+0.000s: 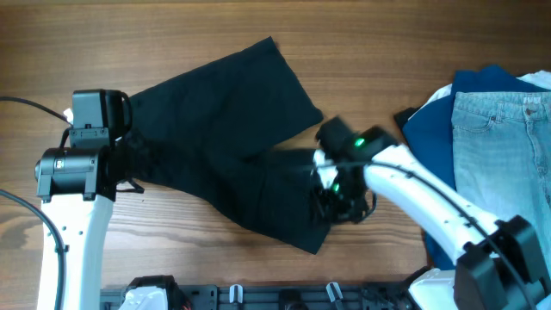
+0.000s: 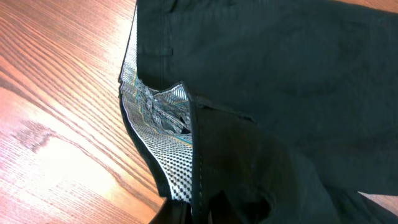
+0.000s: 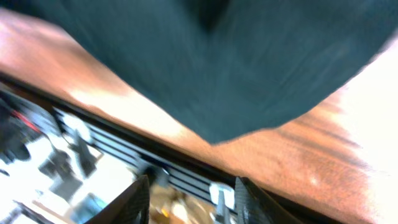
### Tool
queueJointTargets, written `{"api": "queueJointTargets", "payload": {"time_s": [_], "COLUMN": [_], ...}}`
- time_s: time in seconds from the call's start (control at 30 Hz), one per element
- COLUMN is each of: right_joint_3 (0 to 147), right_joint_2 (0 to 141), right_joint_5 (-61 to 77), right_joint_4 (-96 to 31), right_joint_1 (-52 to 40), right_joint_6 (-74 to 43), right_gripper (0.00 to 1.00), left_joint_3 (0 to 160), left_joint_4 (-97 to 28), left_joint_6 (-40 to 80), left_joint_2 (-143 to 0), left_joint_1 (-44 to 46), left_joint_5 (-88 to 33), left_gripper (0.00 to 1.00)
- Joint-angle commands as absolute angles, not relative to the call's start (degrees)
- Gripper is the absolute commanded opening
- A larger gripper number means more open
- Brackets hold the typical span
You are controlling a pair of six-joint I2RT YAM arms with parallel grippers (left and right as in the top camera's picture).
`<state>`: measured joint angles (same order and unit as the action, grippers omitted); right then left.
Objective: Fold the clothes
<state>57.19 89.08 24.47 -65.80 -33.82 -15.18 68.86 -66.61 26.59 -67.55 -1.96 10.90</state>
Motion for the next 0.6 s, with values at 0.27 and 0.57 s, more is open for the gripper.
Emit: {"api": "queueJointTargets", "payload": {"time_s": [0.27,0.57], "right_joint_3": [50.0,50.0], "right_joint_2": [96.7,101.3], "right_joint_5": [12.3,12.9], "right_joint_4": [-48.1,-49.4], "right_joint_1": [-43.7,-43.7], "right_joint_6": [-17.0,-21.4], "right_gripper": [0.79,0.54], "left_joint_3": [69.7,69.7], "left_joint_4": [-65.6,-65.1], "left_joint_6": [25.9,25.9], "left_joint_2": [-67.7,-67.7], "left_joint_1": [-1.8,-1.8], "left_joint_5": [12.0,11.0], "left_gripper": [0.05,0.05]}}
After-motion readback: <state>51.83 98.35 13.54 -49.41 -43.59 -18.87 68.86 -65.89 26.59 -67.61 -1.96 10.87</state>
